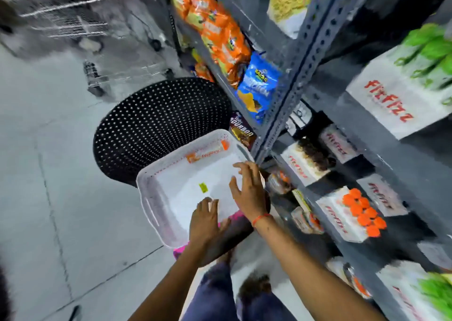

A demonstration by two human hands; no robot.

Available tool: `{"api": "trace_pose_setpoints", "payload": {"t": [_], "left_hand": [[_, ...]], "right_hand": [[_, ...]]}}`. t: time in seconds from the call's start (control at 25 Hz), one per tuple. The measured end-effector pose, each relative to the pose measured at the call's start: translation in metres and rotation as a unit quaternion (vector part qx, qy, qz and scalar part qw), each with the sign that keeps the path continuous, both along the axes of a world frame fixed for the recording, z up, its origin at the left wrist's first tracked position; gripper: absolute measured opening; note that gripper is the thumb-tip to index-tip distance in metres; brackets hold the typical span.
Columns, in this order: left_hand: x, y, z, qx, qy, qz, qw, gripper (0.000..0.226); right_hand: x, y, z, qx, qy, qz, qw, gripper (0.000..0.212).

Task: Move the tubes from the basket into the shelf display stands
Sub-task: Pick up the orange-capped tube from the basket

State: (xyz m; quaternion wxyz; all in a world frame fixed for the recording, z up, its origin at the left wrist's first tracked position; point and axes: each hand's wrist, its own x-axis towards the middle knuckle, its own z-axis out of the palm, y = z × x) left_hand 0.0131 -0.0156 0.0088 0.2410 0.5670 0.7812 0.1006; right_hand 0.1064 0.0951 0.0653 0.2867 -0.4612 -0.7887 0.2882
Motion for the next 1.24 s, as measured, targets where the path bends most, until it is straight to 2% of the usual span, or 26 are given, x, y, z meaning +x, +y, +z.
{"api": "trace_pose_setpoints", "payload": {"t": [0.12,0.2,0.28,0.4,0.56,0.72,0.8,0.96,1.12,1.24], "left_hand": [[-0.017,-0.028,-0.024,-0.037,-0.023,0.014,0.999,0.063],[-0.021,-0.036,-0.034,-0.059,-0.036,0.018,0.997,0.062],[-0.023,-0.036,-0.042,-0.064,-0.040,0.024,0.997,0.060],[-0.023,-0.035,-0.046,-0.058,-0.041,0.030,0.997,0.059],[-0.021,-0.034,-0.042,-0.061,-0.020,0.034,0.997,0.074],[-0.020,-0.035,-0.042,-0.082,-0.003,0.029,0.996,0.065],[-0.020,-0.035,-0.043,-0.092,0.002,0.024,0.995,0.060],[-0.020,-0.032,-0.039,-0.107,0.022,0.013,0.994,0.071],[-0.016,-0.029,-0.030,-0.085,0.043,0.003,0.995,0.066],[-0.007,-0.009,-0.014,-0.064,0.050,-0.010,0.997,0.058]], "right_hand": [[-0.039,-0.001,-0.032,-0.035,-0.049,0.074,0.995,0.029],[-0.059,0.005,-0.053,-0.044,-0.127,0.110,0.985,0.034],[-0.077,0.021,-0.065,-0.046,-0.248,0.141,0.957,0.046],[-0.098,0.060,-0.075,0.022,-0.374,0.186,0.908,0.055],[-0.101,0.110,-0.082,0.087,-0.468,0.223,0.851,0.049],[-0.094,0.116,-0.083,0.120,-0.505,0.214,0.827,0.032],[-0.089,0.109,-0.084,0.099,-0.510,0.203,0.830,0.029],[-0.070,0.102,-0.084,0.003,-0.478,0.219,0.851,0.027],[-0.052,0.085,-0.069,-0.154,-0.344,0.222,0.900,0.029],[-0.036,0.081,-0.035,-0.141,-0.234,0.173,0.946,0.023]]}}
